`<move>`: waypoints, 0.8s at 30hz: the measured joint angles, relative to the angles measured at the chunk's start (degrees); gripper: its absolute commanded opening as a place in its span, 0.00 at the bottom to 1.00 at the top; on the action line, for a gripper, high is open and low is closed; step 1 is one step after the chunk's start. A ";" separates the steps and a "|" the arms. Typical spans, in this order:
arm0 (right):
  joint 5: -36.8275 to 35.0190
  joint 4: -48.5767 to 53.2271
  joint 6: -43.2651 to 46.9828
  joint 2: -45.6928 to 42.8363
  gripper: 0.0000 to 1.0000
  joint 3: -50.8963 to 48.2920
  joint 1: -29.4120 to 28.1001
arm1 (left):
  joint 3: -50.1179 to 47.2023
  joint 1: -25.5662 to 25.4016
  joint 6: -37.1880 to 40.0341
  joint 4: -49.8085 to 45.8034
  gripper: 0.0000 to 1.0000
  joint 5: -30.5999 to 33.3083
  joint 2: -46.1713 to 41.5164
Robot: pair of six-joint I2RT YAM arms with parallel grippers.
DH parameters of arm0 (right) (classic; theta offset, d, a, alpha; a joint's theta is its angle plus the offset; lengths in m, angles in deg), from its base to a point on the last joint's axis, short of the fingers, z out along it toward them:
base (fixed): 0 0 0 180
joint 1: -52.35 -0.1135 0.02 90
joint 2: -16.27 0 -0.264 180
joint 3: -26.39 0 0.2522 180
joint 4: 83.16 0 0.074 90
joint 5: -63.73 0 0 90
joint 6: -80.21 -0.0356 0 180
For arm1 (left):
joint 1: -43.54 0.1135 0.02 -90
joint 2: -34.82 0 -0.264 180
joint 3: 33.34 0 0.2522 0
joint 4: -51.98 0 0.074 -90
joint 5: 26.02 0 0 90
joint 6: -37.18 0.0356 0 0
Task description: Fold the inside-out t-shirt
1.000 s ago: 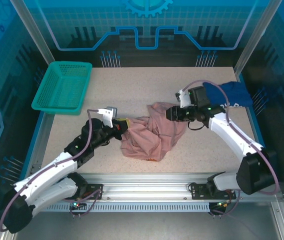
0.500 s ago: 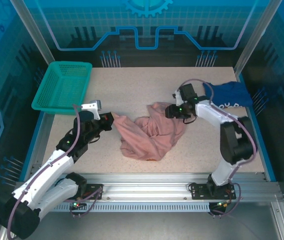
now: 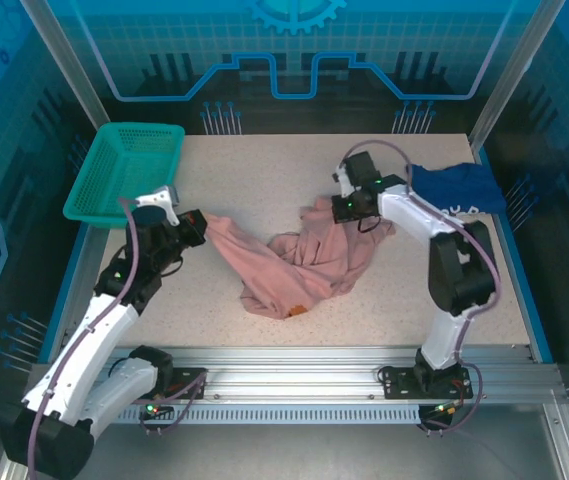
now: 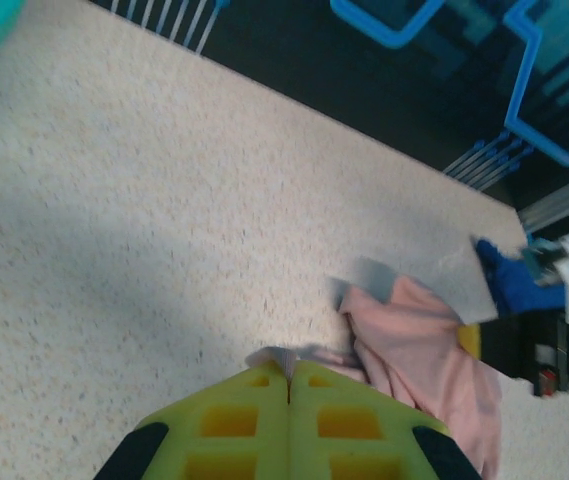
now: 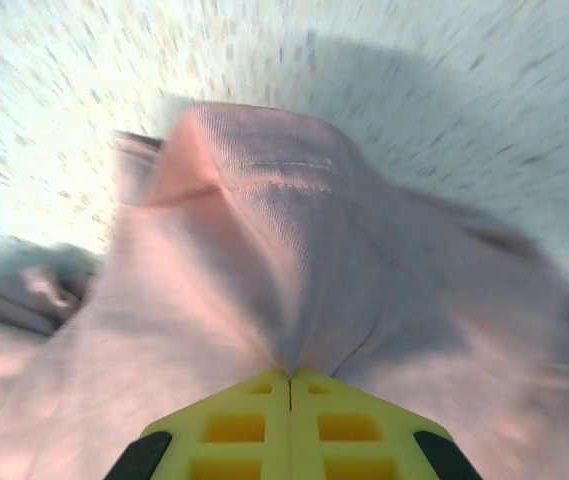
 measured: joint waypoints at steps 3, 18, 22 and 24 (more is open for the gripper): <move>-0.22 0.24 -0.02 -9.86 0.00 -0.35 3.02 | 5.51 3.69 0.00 -1.18 0.00 -1.62 0.98; -0.92 -0.26 -10.12 -38.51 0.03 -19.50 -0.02 | 22.64 20.94 -1.16 -3.32 0.00 -16.83 6.16; -0.50 -3.67 -11.85 -28.11 0.04 -20.28 -1.97 | 22.47 21.64 -1.11 -4.24 0.00 -18.56 9.05; -0.22 -4.52 -11.17 -18.32 0.07 -16.57 -1.73 | 21.11 21.64 -1.09 -4.44 0.00 -19.34 10.19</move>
